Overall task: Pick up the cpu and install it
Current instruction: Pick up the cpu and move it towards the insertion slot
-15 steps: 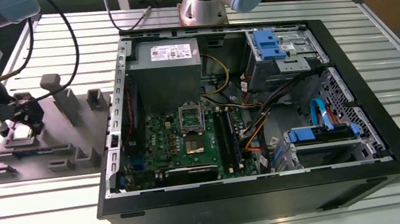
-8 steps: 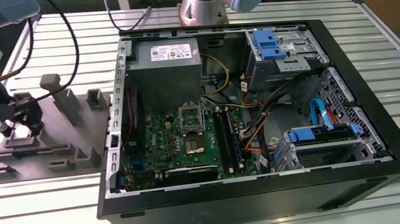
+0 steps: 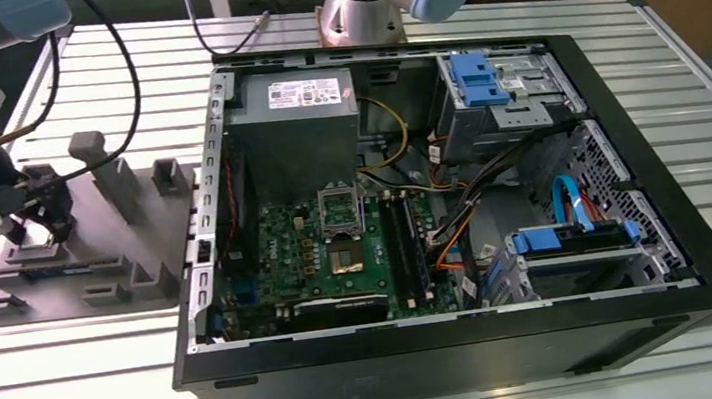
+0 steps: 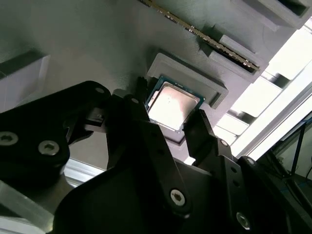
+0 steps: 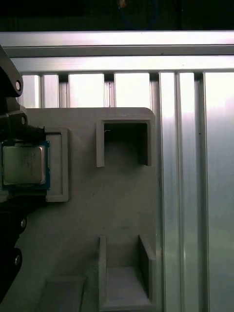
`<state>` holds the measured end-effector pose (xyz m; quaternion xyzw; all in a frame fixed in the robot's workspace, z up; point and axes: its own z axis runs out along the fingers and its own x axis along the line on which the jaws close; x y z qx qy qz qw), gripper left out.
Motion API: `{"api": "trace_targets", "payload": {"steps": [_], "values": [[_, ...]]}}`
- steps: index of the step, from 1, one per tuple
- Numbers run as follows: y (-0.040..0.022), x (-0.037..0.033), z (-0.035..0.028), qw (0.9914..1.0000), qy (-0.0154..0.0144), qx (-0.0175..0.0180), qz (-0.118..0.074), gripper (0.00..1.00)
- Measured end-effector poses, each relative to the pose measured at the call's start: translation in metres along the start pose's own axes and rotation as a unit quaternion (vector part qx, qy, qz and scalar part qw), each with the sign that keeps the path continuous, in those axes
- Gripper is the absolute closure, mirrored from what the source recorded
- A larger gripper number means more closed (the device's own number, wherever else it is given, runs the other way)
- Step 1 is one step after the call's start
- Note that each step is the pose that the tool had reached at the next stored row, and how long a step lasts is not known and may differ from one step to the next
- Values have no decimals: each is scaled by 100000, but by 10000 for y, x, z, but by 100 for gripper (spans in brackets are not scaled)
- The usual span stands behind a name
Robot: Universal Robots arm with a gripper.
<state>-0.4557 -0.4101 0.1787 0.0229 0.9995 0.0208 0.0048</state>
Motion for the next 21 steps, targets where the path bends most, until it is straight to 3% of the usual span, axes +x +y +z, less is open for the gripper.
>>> {"api": "trace_targets", "payload": {"steps": [21], "values": [[-23,-1,-17,99998,-27,4,612,43]]}}
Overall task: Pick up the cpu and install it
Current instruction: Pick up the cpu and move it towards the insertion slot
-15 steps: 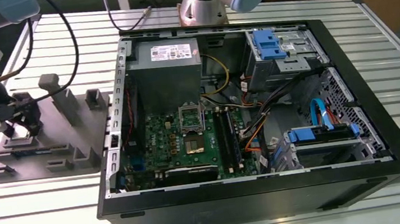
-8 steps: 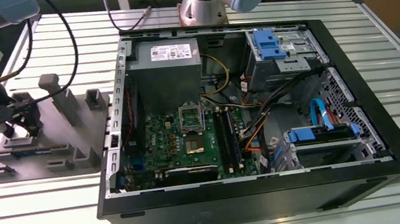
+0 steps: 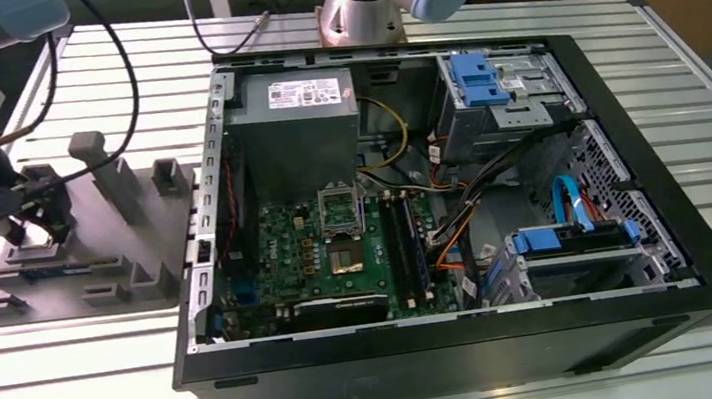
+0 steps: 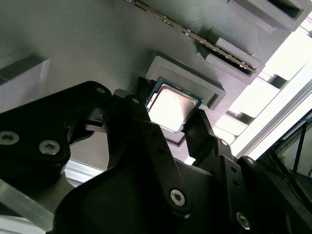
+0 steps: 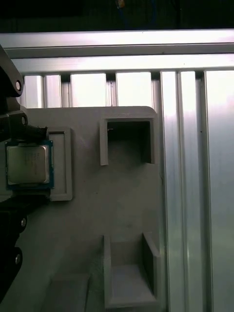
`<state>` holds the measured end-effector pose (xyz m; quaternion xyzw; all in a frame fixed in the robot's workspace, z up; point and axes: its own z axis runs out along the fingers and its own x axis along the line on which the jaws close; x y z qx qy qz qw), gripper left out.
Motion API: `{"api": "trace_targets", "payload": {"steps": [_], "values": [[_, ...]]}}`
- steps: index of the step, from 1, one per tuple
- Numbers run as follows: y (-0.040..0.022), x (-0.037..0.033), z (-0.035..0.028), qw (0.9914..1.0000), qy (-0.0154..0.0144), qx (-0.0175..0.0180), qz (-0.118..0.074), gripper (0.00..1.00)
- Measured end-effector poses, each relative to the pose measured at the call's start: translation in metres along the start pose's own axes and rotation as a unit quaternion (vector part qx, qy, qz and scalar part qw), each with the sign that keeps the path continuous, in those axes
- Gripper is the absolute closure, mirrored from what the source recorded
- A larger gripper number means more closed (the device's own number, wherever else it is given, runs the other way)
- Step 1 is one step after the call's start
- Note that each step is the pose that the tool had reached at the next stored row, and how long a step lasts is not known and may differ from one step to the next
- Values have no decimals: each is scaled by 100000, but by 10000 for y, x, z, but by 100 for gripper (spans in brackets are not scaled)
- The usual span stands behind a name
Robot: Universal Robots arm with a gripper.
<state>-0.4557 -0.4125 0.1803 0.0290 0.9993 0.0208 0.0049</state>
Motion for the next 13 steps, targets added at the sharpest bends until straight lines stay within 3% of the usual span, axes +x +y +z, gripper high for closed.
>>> {"api": "trace_targets", "payload": {"steps": [13], "values": [[2,17,-6,100000,20,-292,-96,43]]}}
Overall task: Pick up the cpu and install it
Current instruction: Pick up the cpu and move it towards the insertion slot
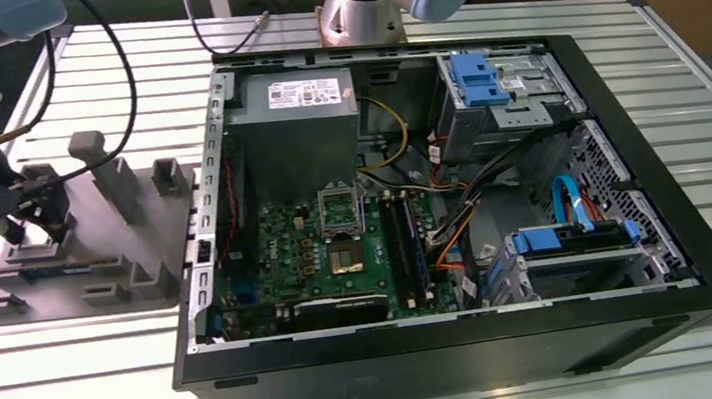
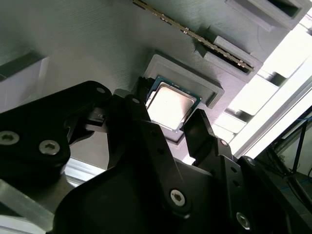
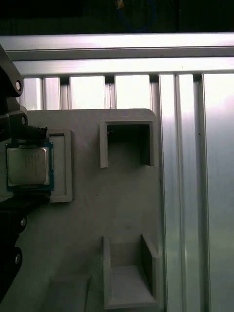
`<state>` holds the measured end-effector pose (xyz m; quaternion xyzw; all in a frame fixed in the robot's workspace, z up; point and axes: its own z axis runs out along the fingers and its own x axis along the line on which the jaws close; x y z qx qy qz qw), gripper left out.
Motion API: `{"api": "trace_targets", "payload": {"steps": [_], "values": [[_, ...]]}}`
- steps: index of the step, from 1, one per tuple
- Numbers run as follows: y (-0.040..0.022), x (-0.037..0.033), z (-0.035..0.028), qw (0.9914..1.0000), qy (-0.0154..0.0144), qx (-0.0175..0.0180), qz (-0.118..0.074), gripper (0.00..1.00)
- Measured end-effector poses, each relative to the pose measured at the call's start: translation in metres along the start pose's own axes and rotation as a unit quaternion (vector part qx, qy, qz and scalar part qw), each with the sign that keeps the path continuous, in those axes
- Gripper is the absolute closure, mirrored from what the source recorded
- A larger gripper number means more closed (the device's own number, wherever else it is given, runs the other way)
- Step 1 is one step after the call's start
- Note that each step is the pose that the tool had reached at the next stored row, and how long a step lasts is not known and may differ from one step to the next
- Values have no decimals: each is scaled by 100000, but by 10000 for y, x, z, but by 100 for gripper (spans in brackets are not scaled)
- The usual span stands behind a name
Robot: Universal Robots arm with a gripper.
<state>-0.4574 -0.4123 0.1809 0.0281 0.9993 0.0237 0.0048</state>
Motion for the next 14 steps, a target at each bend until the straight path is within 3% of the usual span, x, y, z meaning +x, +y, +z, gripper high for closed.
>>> {"api": "trace_targets", "payload": {"steps": [14], "values": [[2,18,-21,100000,16,-209,-42,43]]}}
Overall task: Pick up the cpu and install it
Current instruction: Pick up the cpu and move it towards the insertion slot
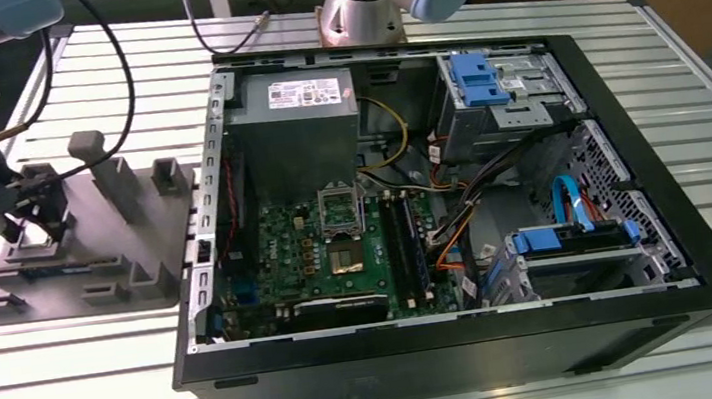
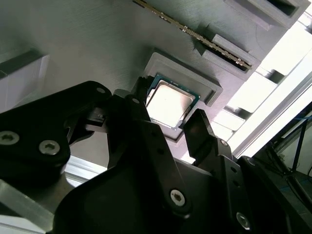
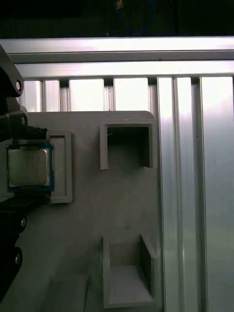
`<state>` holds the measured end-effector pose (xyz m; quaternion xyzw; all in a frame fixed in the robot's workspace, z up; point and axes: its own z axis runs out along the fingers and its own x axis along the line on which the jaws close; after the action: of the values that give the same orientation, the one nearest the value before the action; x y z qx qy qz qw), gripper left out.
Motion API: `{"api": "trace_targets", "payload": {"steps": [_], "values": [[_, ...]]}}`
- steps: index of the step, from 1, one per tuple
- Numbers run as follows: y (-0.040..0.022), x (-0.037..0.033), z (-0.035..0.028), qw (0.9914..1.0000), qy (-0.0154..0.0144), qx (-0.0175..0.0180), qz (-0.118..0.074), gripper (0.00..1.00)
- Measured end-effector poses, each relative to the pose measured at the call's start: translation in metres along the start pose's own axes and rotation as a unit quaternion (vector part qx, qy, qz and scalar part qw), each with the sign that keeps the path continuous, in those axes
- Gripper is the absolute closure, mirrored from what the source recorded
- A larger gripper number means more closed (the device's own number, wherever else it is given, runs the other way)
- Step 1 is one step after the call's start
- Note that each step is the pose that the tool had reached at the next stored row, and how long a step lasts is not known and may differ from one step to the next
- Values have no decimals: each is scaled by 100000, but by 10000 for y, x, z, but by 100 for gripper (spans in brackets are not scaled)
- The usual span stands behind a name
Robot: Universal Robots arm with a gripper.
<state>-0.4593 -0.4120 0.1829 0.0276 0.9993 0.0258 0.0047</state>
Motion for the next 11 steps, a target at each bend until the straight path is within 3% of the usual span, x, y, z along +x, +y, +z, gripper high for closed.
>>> {"api": "trace_targets", "payload": {"steps": [11], "values": [[-1,16,9,100000,-104,-37,-95,43]]}}
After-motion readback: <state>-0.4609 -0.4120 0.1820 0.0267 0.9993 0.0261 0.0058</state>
